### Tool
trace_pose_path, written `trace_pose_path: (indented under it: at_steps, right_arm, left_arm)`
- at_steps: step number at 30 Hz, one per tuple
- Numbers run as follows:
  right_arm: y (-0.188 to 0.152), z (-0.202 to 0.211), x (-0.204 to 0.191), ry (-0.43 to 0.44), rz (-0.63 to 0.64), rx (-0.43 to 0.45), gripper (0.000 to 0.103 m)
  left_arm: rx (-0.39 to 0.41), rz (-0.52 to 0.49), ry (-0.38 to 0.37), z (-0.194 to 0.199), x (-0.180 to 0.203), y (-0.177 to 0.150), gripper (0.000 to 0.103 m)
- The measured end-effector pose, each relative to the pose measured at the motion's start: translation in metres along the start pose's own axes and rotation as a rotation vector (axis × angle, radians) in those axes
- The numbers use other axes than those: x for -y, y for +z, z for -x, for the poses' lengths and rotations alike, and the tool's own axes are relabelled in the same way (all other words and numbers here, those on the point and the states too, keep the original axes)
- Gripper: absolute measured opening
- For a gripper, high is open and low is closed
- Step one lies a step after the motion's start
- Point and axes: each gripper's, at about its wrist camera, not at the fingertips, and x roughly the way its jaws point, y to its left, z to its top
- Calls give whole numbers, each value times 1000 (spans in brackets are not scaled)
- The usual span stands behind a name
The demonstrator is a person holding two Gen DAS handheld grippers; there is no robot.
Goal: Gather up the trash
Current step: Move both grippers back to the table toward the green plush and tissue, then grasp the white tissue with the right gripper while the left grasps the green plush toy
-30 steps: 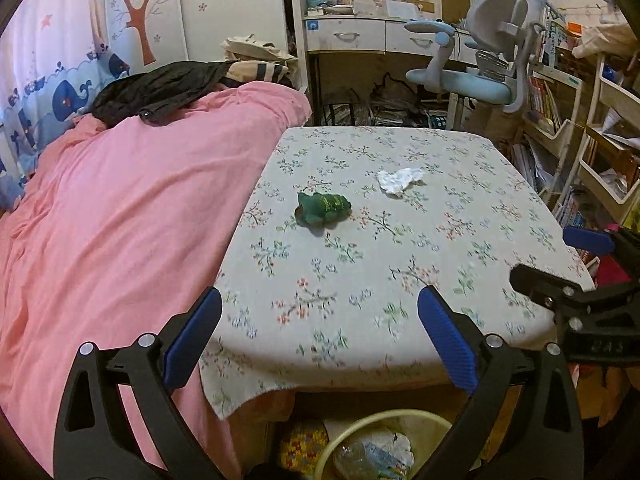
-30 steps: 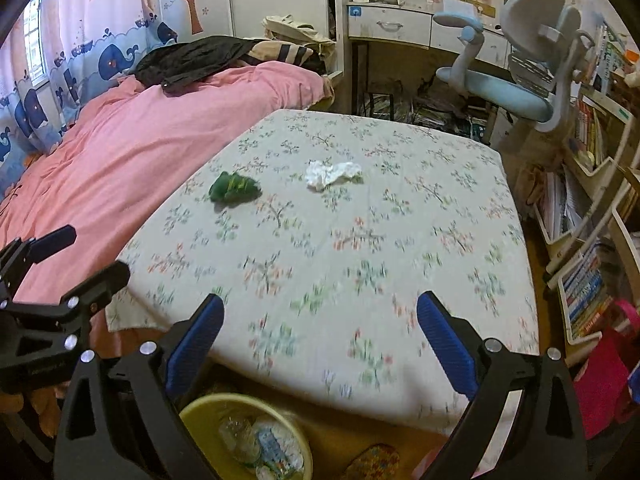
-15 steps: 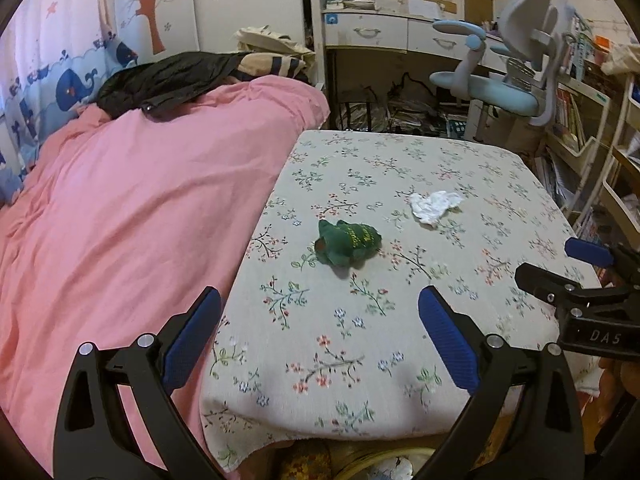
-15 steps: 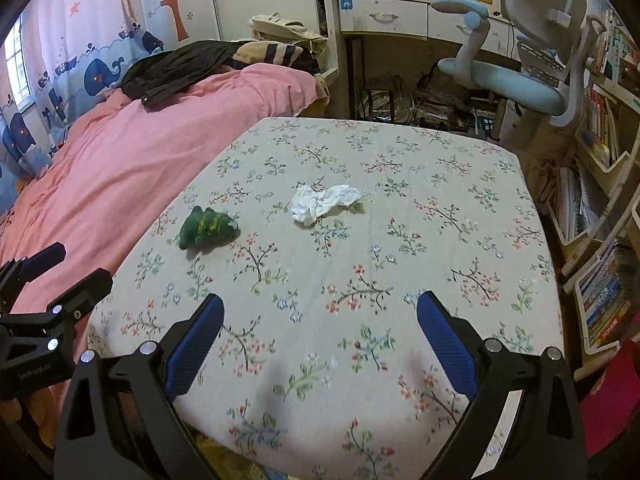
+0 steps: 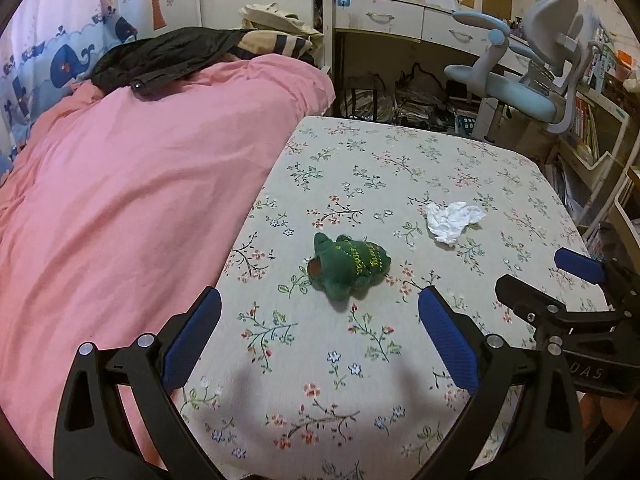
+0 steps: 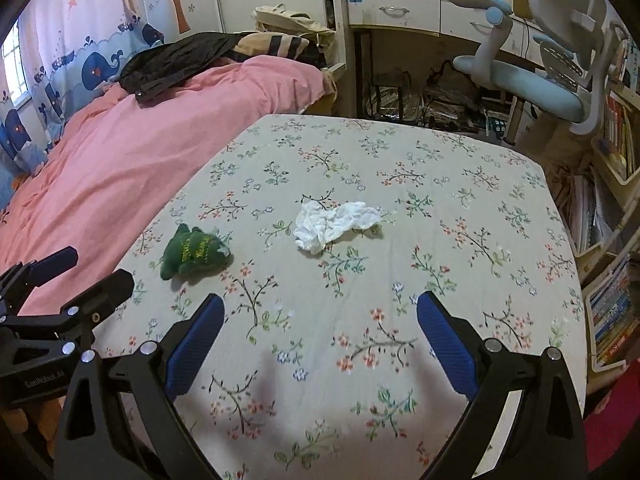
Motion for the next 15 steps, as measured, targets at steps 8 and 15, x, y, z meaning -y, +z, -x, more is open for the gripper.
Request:
trace_pose_path:
  at_steps: [8, 15]
  right_arm:
    - [12, -23, 5, -11, -17, -1, 93]
    - [23, -41, 7, -9, -31, 5, 93]
  left_arm:
    - [-11, 9, 1, -10, -3, 5, 95]
    - [-19, 21, 4, -17, -9, 7, 95]
